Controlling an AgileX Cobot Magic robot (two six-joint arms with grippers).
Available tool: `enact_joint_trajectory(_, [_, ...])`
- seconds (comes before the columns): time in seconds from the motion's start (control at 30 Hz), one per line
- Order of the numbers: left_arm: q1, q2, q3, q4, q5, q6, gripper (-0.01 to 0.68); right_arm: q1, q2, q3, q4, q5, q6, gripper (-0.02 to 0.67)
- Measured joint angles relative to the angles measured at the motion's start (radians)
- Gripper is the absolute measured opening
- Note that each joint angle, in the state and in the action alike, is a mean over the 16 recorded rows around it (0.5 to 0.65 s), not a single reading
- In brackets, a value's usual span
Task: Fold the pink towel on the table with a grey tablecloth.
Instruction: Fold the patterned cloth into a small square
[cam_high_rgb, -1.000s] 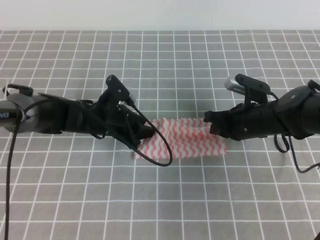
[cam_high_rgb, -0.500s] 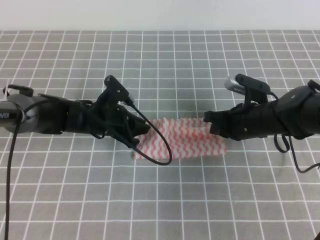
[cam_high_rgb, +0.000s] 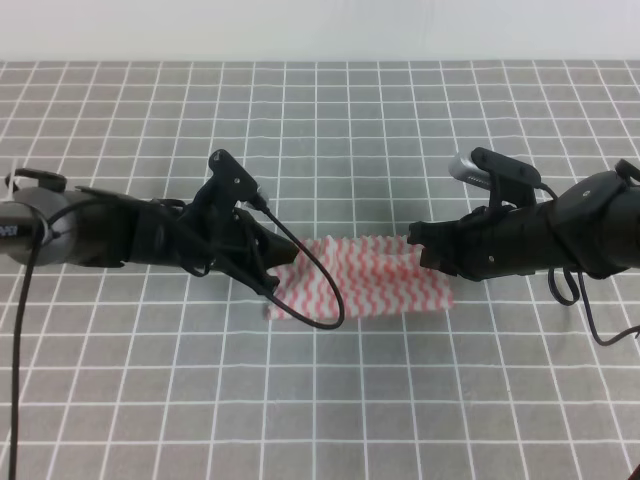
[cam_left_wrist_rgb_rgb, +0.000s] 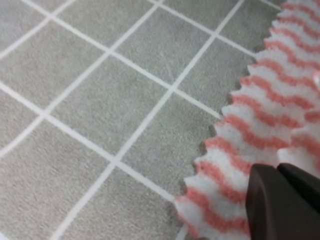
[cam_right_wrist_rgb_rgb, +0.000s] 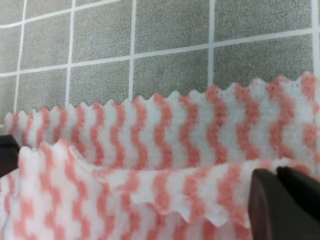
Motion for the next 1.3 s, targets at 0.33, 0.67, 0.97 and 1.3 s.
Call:
enact_joint_trajectory(0.33, [0.0,-0.028,-0.001,0.013,-0.017,0.003,0.008,0.0,-0.002,0.0,0.0,-0.003,0.0,-0.014])
enact_joint_trajectory(0.67, [-0.003,-0.035,-0.002,-0.015,-0.019,0.054,0.17,0.0,0.001,0.0,0.0,-0.007,0.0,-0.014])
enact_joint_trajectory(0.97, [-0.014,-0.022,-0.007,-0.071,-0.018,0.127,0.307,0.001,0.001,0.0,0.0,-0.01,0.0,-0.014])
enact_joint_trajectory(1.3, [-0.02,0.015,-0.03,-0.074,0.0,0.139,0.308,0.001,0.001,0.0,0.0,-0.01,0.0,-0.013])
